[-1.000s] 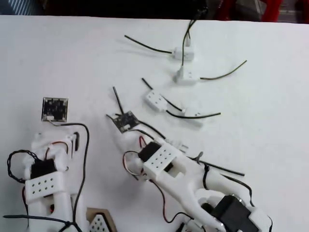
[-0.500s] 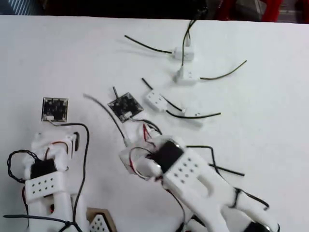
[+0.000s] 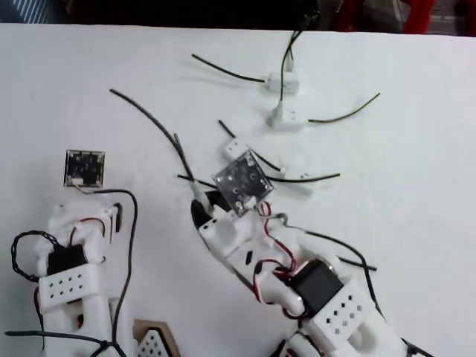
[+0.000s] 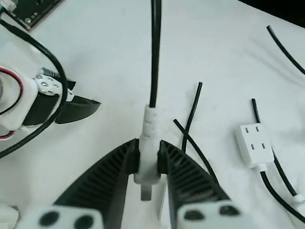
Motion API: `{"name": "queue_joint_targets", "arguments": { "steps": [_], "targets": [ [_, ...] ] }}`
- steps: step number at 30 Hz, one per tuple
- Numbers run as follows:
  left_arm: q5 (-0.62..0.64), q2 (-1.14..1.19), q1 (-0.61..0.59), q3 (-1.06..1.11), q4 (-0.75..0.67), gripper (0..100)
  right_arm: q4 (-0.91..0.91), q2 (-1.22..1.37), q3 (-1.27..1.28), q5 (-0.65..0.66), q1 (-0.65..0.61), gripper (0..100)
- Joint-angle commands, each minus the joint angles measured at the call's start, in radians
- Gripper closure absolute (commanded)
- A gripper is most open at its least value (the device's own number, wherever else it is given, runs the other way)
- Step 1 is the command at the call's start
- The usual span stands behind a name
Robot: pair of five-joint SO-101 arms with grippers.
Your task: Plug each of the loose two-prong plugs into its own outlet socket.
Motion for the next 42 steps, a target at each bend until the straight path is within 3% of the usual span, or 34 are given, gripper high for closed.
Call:
{"name": "queue_joint_targets", "arguments": {
  "steps": [1, 6, 9, 16, 24, 32, 36, 42],
  "targets": [
    [0.074, -0.024, 0.033, -0.041, -0.021, 77, -0.136, -0.074, 0.080, 0.005, 0.042, 98.1],
    [0.273, -0.124, 0.065, -0.120, -0.021, 77, -0.237, -0.140, 0.193, 0.002, 0.041, 98.1],
    [0.341, -0.249, 0.150, -0.144, -0.021, 77, -0.285, -0.193, 0.261, -0.043, 0.041, 98.1],
    [0.342, -0.499, 0.415, -0.057, -0.021, 77, -0.282, -0.348, 0.368, -0.068, 0.036, 98.1],
    [0.339, -0.625, 0.553, 0.020, -0.008, 77, -0.209, -0.476, 0.440, -0.060, -0.065, 98.2],
    [0.201, -0.808, 0.796, 0.014, 0.178, 78, -0.203, -0.475, 0.443, -0.060, -0.074, 98.2],
    [0.203, -0.800, 0.800, 0.009, 0.193, 78, -0.203, -0.475, 0.443, -0.060, -0.074, 98.2],
    [0.206, -0.794, 0.622, 0.005, 0.184, 77, -0.211, -0.475, 0.439, -0.060, 0.008, 98.2]
  ]
}}
